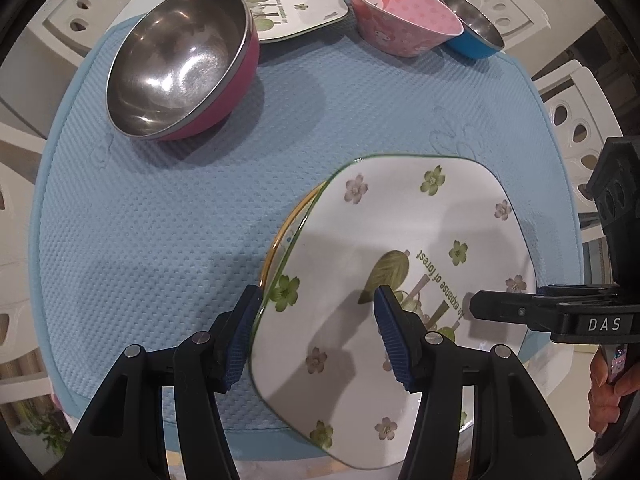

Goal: Organize plates and bowls

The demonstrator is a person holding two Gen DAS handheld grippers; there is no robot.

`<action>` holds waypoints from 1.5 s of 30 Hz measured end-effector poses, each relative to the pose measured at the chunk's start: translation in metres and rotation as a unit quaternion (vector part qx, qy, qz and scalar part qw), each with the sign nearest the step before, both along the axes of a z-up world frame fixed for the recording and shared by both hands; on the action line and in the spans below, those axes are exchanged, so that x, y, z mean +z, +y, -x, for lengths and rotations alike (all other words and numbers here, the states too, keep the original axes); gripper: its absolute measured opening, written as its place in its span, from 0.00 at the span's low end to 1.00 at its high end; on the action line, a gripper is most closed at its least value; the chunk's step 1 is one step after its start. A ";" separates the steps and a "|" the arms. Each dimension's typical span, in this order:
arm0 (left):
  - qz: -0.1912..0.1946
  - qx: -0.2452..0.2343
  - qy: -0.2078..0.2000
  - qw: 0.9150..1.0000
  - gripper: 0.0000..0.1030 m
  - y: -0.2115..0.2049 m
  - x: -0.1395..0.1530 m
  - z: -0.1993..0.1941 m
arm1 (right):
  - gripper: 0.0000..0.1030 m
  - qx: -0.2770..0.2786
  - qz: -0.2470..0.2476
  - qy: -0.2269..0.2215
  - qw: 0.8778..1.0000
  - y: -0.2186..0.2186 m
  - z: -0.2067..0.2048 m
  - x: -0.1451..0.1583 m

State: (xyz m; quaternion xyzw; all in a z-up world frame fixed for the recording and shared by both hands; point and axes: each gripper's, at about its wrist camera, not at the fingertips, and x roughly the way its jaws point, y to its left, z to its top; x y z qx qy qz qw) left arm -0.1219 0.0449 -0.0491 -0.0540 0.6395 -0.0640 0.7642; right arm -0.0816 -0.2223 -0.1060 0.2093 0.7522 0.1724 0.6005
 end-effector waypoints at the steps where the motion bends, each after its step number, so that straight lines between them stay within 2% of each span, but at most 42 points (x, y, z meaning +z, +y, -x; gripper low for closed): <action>1: -0.002 -0.001 0.000 1.000 0.53 0.000 0.000 0.001 | 0.41 0.001 0.001 0.000 1.000 -0.001 0.000 0.000; 6: -0.019 -0.013 -0.007 1.000 0.53 -0.008 0.001 -0.001 | 0.42 0.006 0.002 -0.007 1.000 0.000 -0.005 0.007; 12: -0.012 -0.007 -0.009 1.000 0.53 -0.005 0.000 -0.003 | 0.42 0.009 0.002 -0.006 1.000 0.000 -0.007 0.006; 24: -0.034 -0.007 -0.002 0.999 0.54 -0.008 -0.004 0.000 | 0.42 -0.008 -0.005 -0.007 1.000 -0.016 -0.003 0.009; 33: -0.028 0.037 0.015 0.999 0.54 0.015 -0.008 0.005 | 0.42 -0.029 -0.017 -0.034 0.999 -0.032 -0.007 0.030; 39: -0.027 0.077 0.004 0.997 0.55 0.034 0.014 0.009 | 0.42 -0.042 -0.059 -0.068 0.995 -0.046 -0.013 0.055; 45: -0.052 0.105 0.000 0.993 0.56 0.046 0.036 0.010 | 0.42 -0.052 -0.090 -0.081 0.991 -0.061 -0.021 0.061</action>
